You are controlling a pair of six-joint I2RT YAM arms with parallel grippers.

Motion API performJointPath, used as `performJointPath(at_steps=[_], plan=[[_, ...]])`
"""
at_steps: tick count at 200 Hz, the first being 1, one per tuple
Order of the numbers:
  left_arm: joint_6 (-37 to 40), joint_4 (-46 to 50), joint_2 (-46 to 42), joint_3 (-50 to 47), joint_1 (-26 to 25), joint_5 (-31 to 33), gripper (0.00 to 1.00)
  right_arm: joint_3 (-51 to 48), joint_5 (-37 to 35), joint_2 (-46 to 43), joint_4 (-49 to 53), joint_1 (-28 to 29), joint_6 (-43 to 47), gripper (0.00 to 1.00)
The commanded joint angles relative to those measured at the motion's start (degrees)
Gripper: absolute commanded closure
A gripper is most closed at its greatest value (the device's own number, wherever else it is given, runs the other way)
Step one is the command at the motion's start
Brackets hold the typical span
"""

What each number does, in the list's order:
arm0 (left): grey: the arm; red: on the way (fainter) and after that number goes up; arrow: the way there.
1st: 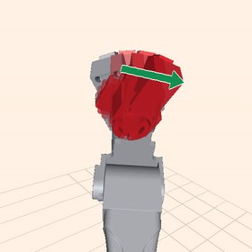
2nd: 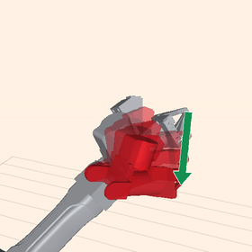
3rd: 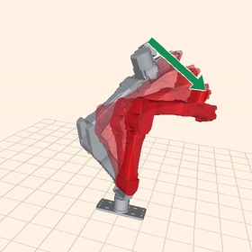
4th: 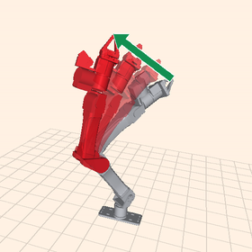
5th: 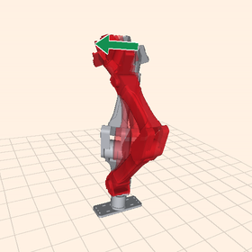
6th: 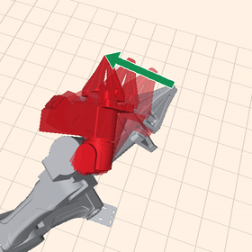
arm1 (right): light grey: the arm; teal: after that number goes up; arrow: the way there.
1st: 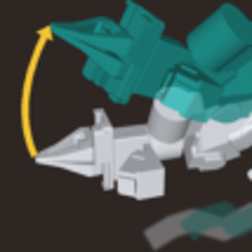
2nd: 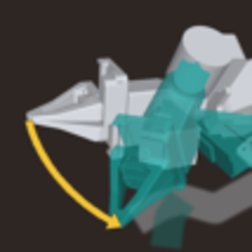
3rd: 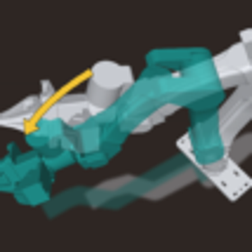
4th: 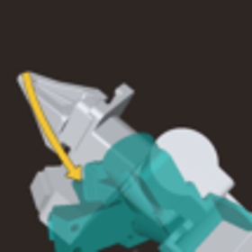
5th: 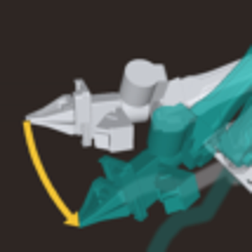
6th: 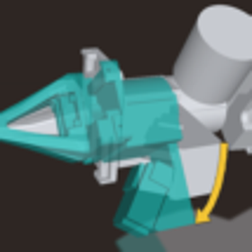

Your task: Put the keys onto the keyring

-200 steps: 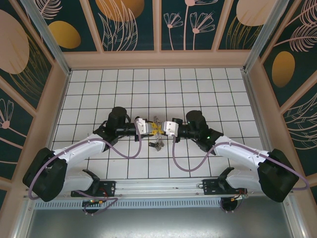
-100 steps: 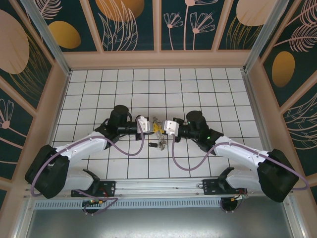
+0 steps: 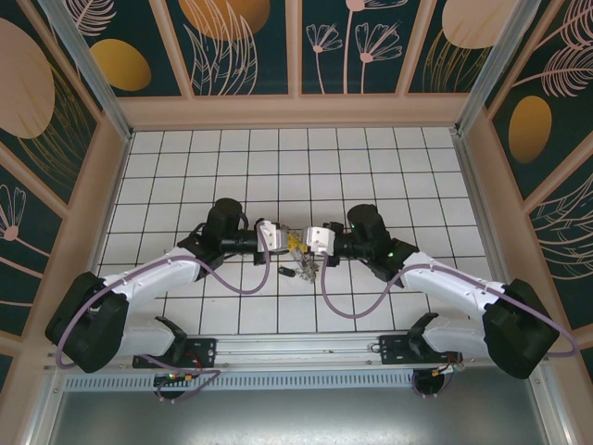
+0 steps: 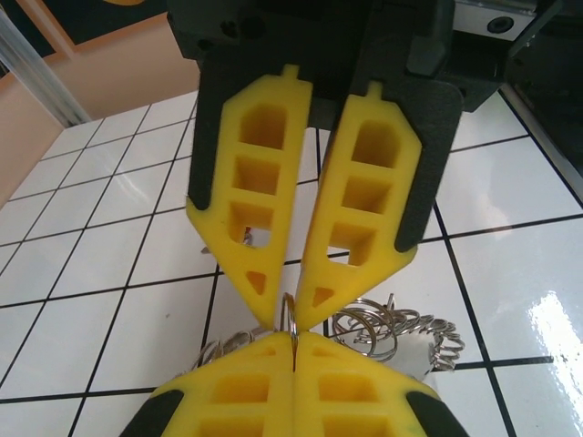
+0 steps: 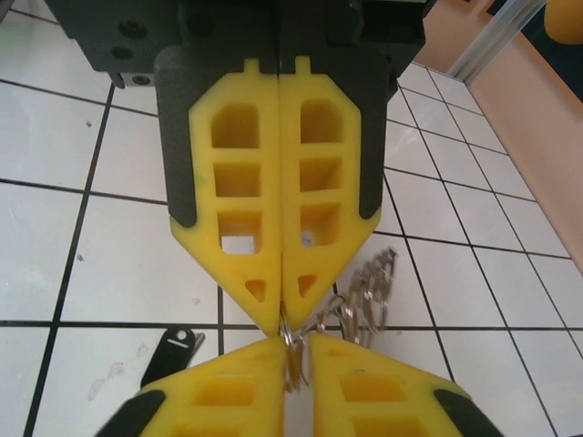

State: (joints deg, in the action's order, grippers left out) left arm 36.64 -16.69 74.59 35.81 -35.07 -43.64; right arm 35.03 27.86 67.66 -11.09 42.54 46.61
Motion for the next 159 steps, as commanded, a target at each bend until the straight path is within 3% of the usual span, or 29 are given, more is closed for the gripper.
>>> performJointPath(at_steps=[1,24,53,159], plan=[[-2.1,-4.5,-1.1,-0.7,-0.2,-2.1,1.0,1.8,1.6,0.3,5.2,-0.5,2.6,0.79],[-3.1,-6.2,-0.8,-1.0,-0.2,-3.5,1.0,2.6,0.5,0.3,8.6,-1.1,2.9,0.7],[-3.4,-8.4,-1.3,-1.9,-0.2,-4.8,1.0,3.1,0.9,0.3,9.8,-2.5,2.5,0.68],[-0.8,-6.1,-0.3,-1.4,-0.2,-9.6,1.0,2.6,4.9,-2.6,9.8,-2.6,5.7,0.87]])
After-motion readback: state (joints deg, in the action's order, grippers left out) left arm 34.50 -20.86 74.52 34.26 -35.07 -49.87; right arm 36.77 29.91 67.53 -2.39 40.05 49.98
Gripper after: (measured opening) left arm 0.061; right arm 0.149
